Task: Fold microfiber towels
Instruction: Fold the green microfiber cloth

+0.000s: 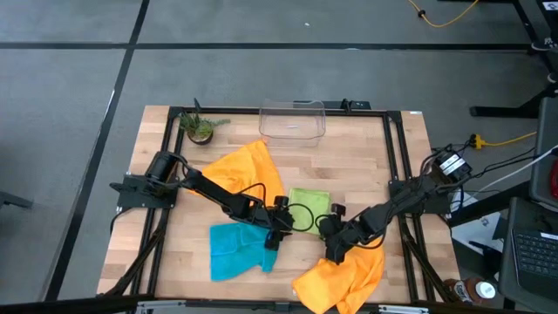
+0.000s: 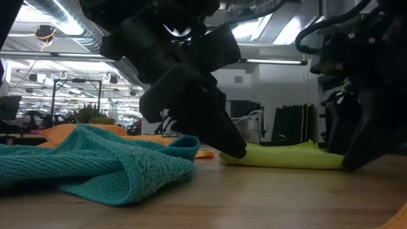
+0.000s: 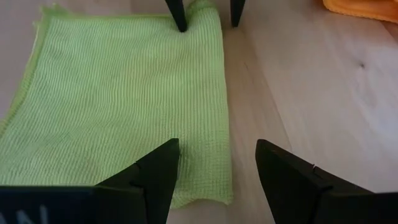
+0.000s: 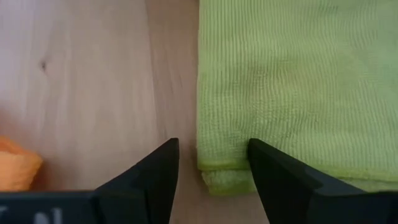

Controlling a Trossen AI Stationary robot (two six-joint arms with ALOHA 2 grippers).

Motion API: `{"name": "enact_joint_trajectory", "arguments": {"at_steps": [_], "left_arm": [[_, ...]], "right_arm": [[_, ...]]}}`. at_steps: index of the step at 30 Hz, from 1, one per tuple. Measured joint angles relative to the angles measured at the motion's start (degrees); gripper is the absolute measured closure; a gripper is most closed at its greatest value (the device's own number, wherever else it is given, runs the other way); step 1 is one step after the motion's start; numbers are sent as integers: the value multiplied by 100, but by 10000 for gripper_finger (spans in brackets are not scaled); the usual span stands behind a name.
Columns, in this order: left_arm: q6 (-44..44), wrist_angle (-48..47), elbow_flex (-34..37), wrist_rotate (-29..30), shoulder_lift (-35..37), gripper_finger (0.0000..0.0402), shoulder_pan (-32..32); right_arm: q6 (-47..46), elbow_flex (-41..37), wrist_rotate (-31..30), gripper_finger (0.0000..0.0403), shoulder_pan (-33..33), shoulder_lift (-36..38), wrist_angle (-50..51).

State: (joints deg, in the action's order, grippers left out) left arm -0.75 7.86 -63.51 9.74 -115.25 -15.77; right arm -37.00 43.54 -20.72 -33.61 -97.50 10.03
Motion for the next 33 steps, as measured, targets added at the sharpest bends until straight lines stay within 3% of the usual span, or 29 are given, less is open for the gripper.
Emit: {"name": "enact_joint_trajectory", "arguments": {"at_steps": [6,12,16,22,26,33], "left_arm": [[39,-142,-24,-177,-152,195,-2],[60,-131,-24,124,-224,202,-20],[39,-161,-24,211,-236,251,-26],[-6,-185,-20,393,-250,380,-31],[72,-210,-13,360,-191,396,-70],[796,-431,16,-155,263,401,-315]], "right_arm": [[-15,25,-80,206,-7,-189,-45],[-26,73,-84,211,-4,-204,-4],[-62,73,-91,242,-4,-210,-30],[-535,71,-127,326,7,-215,-24],[-760,105,178,389,-12,-128,-137],[-619,783,562,395,-202,57,65]]}}
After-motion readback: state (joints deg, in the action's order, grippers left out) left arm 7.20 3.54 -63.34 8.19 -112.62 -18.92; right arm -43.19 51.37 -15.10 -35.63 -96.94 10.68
